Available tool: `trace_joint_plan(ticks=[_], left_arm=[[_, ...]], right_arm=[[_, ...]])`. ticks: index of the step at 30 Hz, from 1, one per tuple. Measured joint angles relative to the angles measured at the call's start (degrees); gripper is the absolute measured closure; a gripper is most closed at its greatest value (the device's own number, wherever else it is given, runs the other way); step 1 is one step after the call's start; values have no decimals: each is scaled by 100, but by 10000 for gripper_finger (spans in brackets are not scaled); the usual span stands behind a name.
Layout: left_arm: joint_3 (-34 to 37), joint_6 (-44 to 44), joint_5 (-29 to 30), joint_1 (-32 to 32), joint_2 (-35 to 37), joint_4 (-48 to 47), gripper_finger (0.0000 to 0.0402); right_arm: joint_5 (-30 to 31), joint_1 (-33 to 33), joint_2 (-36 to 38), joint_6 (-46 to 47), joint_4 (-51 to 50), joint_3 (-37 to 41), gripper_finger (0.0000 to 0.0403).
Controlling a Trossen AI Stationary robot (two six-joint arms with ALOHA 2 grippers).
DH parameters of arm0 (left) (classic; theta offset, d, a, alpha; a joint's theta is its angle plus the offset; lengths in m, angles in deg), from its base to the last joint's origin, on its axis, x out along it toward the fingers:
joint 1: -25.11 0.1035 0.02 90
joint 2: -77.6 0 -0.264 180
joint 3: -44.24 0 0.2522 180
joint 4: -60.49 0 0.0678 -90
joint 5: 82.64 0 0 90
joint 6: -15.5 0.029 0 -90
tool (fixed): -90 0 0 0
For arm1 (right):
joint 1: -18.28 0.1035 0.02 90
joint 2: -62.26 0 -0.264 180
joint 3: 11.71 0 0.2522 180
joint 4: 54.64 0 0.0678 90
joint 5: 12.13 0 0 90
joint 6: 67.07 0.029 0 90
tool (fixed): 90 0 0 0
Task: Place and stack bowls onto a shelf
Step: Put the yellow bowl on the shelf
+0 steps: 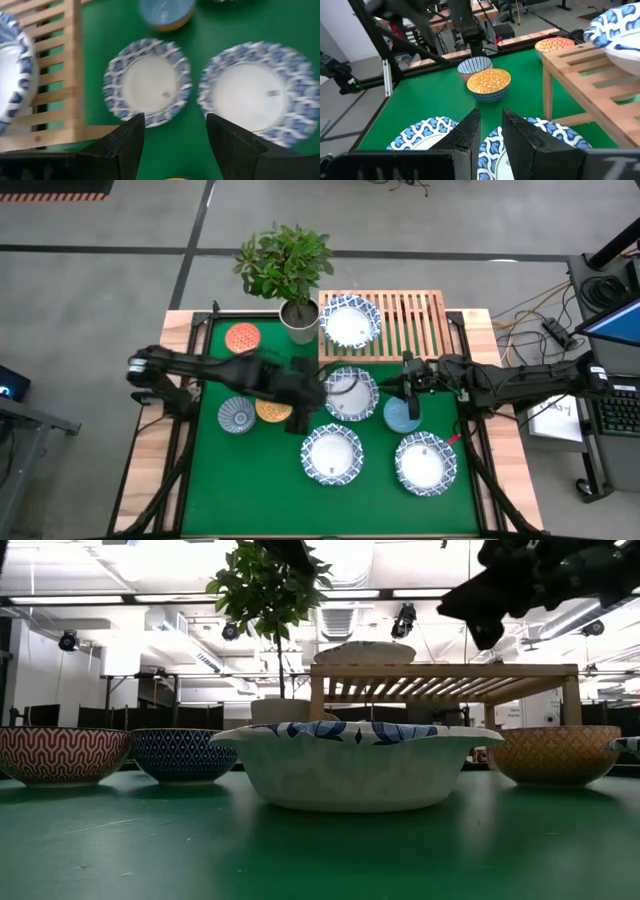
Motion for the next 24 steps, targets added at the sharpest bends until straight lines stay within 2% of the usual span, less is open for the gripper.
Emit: trace_joint_plan(ticks=[6, 15, 21, 24], left_arm=[[1313, -693, 856, -618, 1064, 1080, 222], [3036, -1462, 2261, -1289, 2304, 2097, 228], [4283, -1054, 2406, -1748, 3135, 3621, 228], [4749, -944, 2412, -1854, 3534, 4084, 228]], right_arm=[[-3, 24, -897, -14, 85, -472, 335], [-18, 366, -2194, -470, 42, -1612, 335], [-16, 693, -2880, -717, -2, -2367, 335], [-4, 837, -3190, -725, -207, -2801, 335]])
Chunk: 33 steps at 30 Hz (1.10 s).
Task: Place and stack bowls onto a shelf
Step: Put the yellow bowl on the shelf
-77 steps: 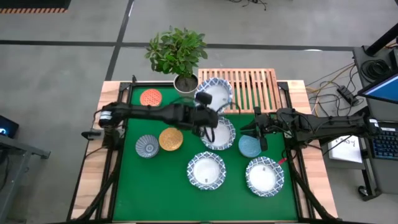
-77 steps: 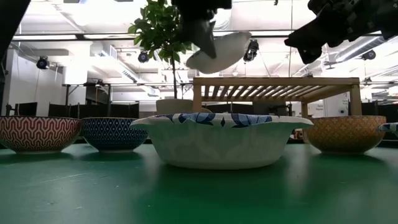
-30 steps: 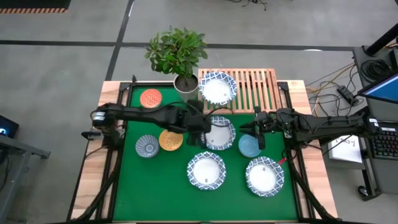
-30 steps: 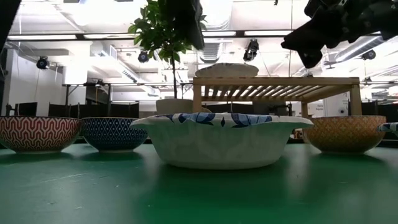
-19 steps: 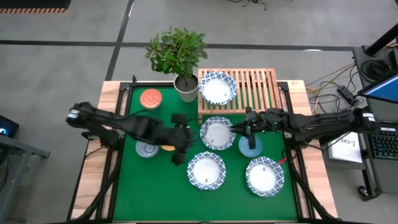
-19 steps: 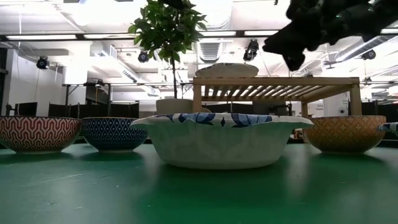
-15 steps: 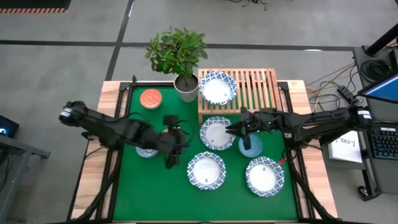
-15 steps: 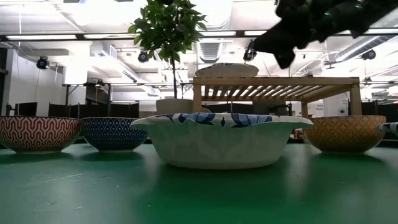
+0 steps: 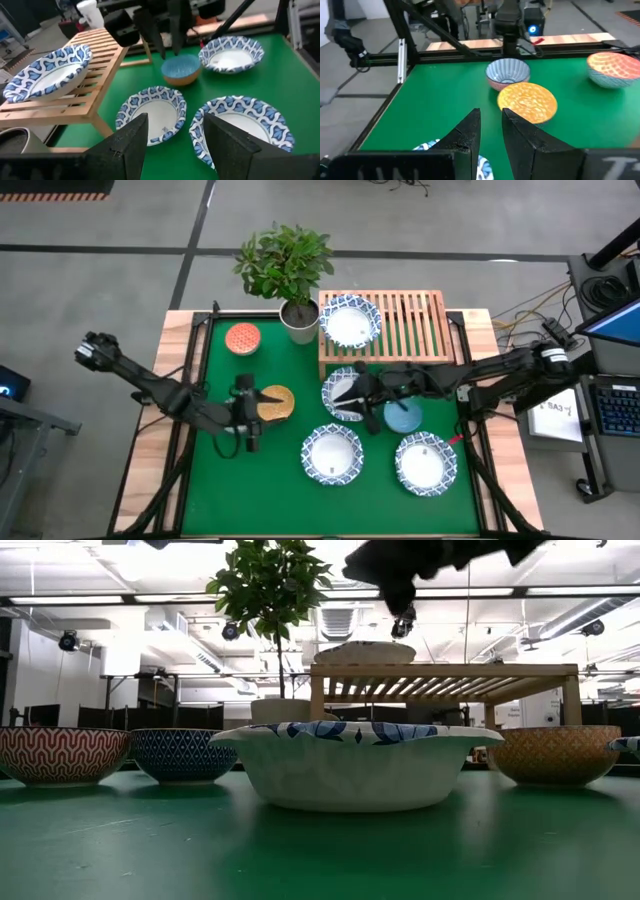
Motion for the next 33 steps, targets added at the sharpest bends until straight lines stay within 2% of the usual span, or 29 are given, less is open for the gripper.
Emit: trace_joint_plan(ticks=[3, 9, 17, 22, 33], left_arm=[[352, 10, 12, -45, 381, 192, 228], [927, -11, 10, -52, 968, 287, 228], [1152, -334, 10, -74, 1458, 249, 228], [1240, -368, 6, -87, 1623, 239, 228], [1241, -368, -54, -98, 1663, 216, 228]], right_arm=[[254, 160, -365, -79, -364, -525, 335], [887, 381, -1253, -185, -1706, -1839, 335], [897, 428, -2438, -290, -2709, -3387, 335], [897, 428, -3004, -458, -2914, -4076, 335], [901, 413, -4162, -816, -2919, -5079, 335]])
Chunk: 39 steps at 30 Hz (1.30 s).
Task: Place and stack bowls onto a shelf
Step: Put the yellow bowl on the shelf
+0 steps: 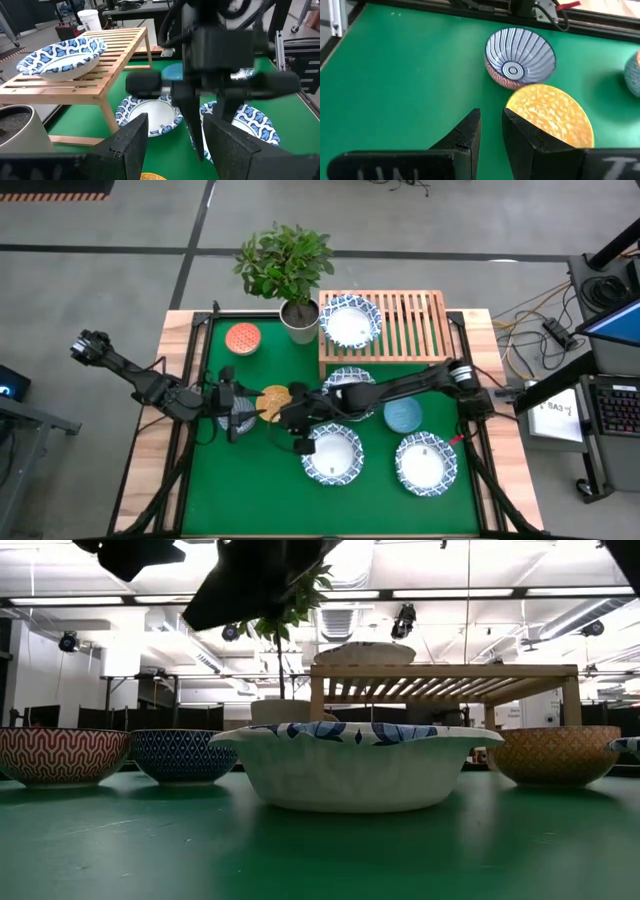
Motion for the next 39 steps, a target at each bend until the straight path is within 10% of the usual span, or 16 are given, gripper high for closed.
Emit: trace_joint_plan(ticks=[9, 21, 39], left_arm=[[0, -2, -130, 0, 3, -21, 228], [-7, -2, -135, 0, 3, -124, 228], [-8, -17, -94, 2, 3, -283, 228]], right_arm=[[156, -13, -999, -557, -627, -1203, 327], [596, -42, -2019, -865, -2047, -2733, 212], [850, -136, -2164, -791, -2027, -2693, 235]])
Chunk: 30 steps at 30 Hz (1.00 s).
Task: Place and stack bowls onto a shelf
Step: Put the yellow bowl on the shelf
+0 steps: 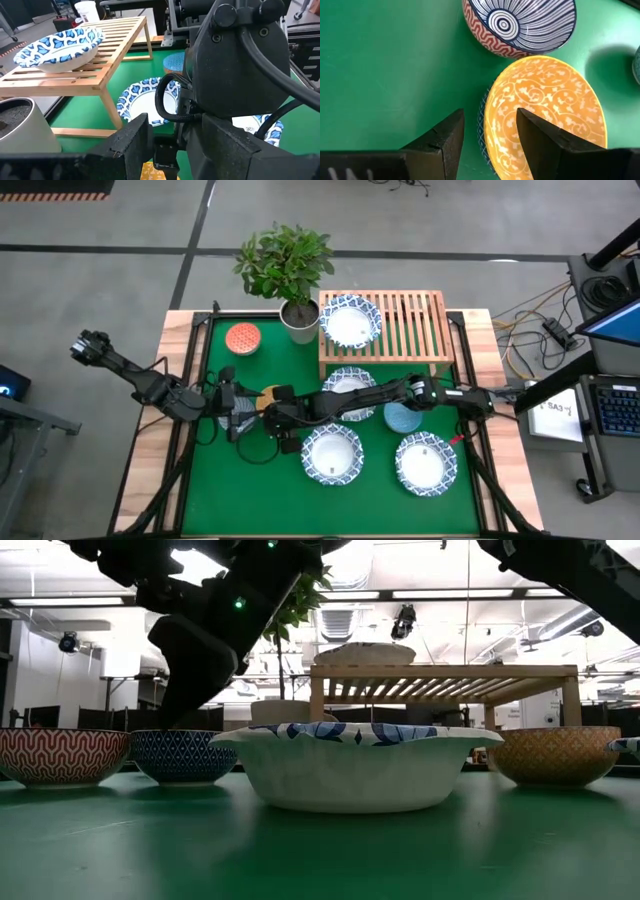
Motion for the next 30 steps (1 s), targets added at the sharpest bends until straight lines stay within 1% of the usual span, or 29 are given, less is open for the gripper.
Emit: trace_joint_plan(ticks=[7, 11, 15, 18, 23, 30], left_arm=[[6, 4, -17, 0, -3, -25, 228], [6, 0, -17, -2, 3, 11, 228], [6, 0, -17, -2, 6, 31, 228], [-9, -23, -132, -7, 0, 155, 228], [-9, -20, -95, -4, 1, 113, 228], [-9, -5, -73, -7, 0, 69, 228]], right_arm=[[-2, 0, 15, 58, 349, 293, 252], [0, -2, 15, 29, 357, 307, 271], [-9, -28, 15, 29, 362, 320, 305], [-174, -88, 13, 33, 531, 447, 334], [-173, -99, -2, 136, 511, 492, 385], [-173, -87, 6, 123, 532, 494, 389]])
